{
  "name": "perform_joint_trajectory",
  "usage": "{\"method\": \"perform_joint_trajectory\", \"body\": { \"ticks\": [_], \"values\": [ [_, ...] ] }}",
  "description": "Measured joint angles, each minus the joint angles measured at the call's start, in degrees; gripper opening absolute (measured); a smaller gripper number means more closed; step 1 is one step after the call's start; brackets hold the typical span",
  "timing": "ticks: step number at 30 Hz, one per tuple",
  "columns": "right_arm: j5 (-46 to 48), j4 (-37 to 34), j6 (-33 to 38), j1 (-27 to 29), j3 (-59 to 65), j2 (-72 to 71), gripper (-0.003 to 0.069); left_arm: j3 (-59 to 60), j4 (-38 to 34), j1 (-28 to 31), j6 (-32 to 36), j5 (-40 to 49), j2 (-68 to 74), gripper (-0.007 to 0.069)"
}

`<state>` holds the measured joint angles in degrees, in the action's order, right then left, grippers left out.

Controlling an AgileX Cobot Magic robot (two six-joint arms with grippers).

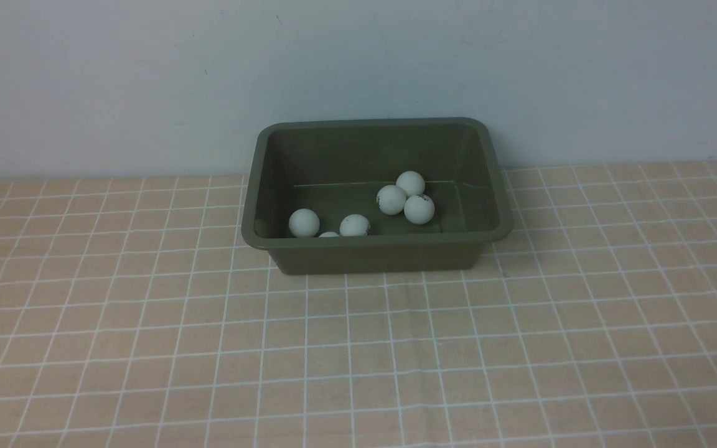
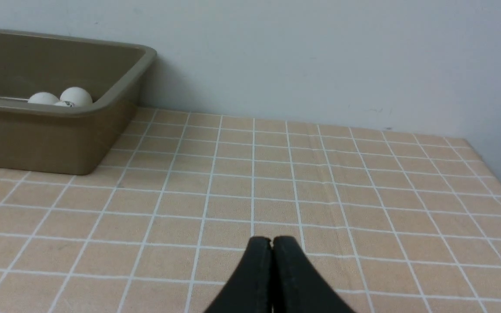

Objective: Put the table tennis balls into the box on the light coffee tablecloth.

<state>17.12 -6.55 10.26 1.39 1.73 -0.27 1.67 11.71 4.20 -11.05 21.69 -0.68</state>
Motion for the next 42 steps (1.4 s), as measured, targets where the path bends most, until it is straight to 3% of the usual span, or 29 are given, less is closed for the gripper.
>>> {"method": "perform_joint_trajectory", "body": {
  "ticks": [42],
  "values": [
    [3.7,0.0,0.0,0.0,0.0,-0.3,-0.0018,0.0,0.0,0.0,0.0,0.0,0.0,-0.0069]
  ]
}}
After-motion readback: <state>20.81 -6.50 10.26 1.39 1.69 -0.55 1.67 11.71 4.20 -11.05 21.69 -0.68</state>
